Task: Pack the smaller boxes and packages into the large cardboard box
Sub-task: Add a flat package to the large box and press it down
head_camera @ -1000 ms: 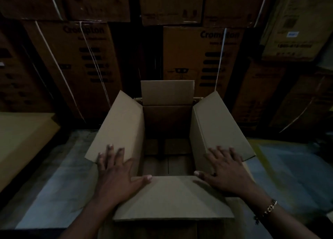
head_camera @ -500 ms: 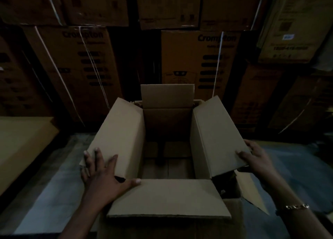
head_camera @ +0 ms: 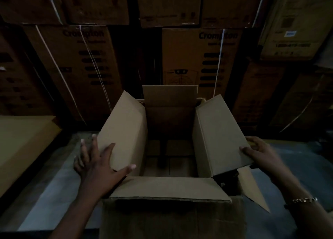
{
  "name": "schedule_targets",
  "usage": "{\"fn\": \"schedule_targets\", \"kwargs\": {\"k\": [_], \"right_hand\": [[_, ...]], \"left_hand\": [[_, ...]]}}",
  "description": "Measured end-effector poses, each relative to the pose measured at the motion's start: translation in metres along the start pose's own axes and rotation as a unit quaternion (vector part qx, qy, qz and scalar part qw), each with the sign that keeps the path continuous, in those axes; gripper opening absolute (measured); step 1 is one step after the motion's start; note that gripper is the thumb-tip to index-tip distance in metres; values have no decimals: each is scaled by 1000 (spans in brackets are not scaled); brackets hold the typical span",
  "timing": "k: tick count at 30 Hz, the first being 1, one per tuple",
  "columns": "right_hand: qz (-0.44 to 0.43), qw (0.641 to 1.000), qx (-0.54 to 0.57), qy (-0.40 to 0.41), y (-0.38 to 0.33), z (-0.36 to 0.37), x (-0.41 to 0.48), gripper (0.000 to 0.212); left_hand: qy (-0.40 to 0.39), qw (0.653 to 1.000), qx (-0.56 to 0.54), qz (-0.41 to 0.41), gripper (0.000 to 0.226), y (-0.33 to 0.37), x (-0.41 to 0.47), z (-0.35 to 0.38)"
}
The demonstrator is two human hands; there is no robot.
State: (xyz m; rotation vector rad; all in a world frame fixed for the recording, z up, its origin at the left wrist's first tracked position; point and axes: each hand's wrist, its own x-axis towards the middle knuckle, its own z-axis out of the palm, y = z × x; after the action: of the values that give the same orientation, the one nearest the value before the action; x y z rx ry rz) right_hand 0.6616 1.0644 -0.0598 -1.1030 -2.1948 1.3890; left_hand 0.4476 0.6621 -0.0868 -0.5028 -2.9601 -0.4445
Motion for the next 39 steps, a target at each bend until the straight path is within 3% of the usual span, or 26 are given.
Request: {"fn": "schedule_targets", "kwargs": {"k": [4,10,13,16,18,21,26,31,33,35,37,39], "right_hand": [[-20,997,-81,-5,-6,-2,6,35],[-85,940,-329,-8,-33,-1,25,76],[-141,895,-422,25,-46,14,30,77],[-244,821,-511,69,-63,33,30,67],[-292,787,-541,52,-77,48,32,59],[-289,757,-586,-9,-95,74,44,52],[-182,762,-605,-142,-99,121,91,50],[-98,765,-595,-226,-75,175,137,91],[-103,807,-546,-198,-72,189,153,100],[-144,845,-504,-110,-76,195,170,99],[-177,863,-471,-40,-85,195,193,97],[-184,875,-448,-19,-92,191,217,95]], "left_hand": [[-39,999,-10,-32,126,-8,1,4],[-22,999,-5,-22,121,-9,1,4],[-7,1000,-3,-11,115,-8,5,-1],[14,1000,19,-1,105,-8,11,-5],[35,996,84,19,94,-6,20,-5],[42,977,200,59,85,1,42,-2],[-16,963,239,121,88,24,104,14],[-46,957,238,160,85,49,162,39],[-46,955,232,179,78,59,180,49],[-27,965,192,177,69,67,199,57],[-8,978,137,159,63,75,223,64],[2,983,96,155,62,81,249,70]]}}
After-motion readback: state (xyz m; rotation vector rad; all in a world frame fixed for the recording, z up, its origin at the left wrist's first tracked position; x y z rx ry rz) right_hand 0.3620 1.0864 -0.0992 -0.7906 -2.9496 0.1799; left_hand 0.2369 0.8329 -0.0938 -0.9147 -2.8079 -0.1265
